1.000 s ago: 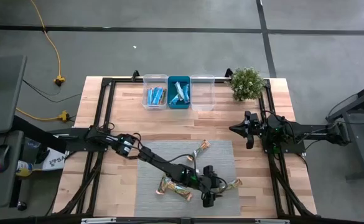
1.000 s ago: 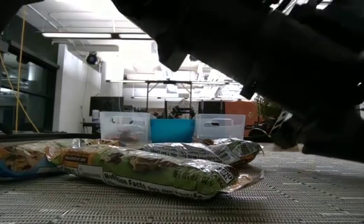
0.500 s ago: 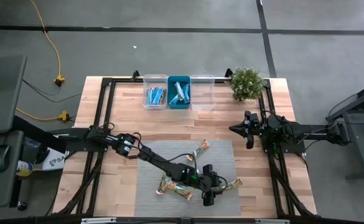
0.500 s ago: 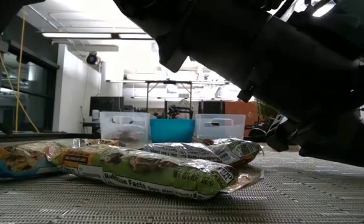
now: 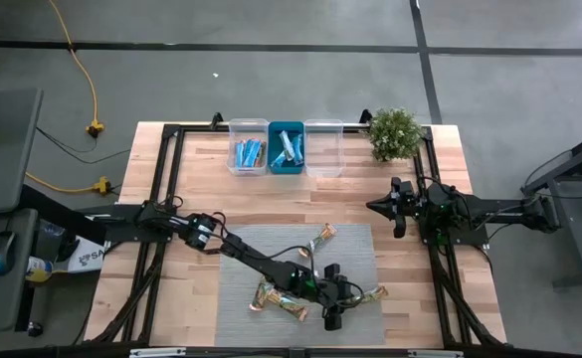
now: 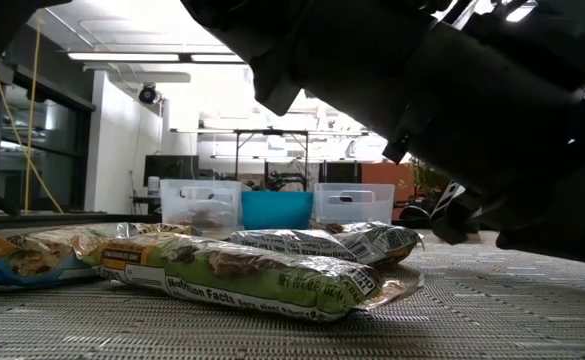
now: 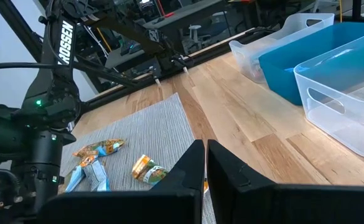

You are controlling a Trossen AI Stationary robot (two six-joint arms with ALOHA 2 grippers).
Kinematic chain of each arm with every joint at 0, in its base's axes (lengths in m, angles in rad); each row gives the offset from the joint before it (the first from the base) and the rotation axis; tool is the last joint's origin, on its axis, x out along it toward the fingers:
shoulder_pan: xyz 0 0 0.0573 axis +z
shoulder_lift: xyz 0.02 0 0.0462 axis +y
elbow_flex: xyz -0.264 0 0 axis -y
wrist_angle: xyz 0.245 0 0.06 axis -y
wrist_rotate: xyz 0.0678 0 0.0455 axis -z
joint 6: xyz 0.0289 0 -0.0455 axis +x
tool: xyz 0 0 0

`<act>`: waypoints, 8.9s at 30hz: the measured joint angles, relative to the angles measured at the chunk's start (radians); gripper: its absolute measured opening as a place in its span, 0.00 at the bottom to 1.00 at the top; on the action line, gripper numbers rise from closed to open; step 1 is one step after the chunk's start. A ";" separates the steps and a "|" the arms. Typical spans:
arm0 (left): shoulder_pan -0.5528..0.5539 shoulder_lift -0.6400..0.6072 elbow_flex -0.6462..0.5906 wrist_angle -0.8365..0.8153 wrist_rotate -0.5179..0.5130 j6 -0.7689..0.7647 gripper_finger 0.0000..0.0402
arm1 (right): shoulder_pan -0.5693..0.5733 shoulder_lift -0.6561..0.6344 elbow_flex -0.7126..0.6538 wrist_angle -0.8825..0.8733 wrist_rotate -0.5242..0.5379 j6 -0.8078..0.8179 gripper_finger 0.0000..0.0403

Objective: Pick and place Granola Bars by type
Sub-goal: Put the yellow granola bar into the right transparent bin

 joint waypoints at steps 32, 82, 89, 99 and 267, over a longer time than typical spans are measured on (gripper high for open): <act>0.000 -0.003 0.048 0.025 0.002 0.019 0.00 | 0.000 0.000 0.000 0.000 0.000 0.000 0.00; 0.270 -0.461 0.427 -1.053 -0.290 0.927 0.00 | 0.000 0.007 0.000 0.000 0.000 0.000 0.00; 0.423 -0.468 0.428 -1.132 -0.297 1.060 0.00 | 0.000 0.008 0.000 0.000 0.000 0.000 0.00; 0.676 -0.441 0.423 -1.116 -0.058 1.188 0.00 | 0.000 0.007 0.000 0.000 0.000 0.000 0.00; 0.230 0.006 0.424 -1.302 -0.047 -0.305 0.71 | 0.000 0.013 0.000 0.000 0.000 0.000 0.00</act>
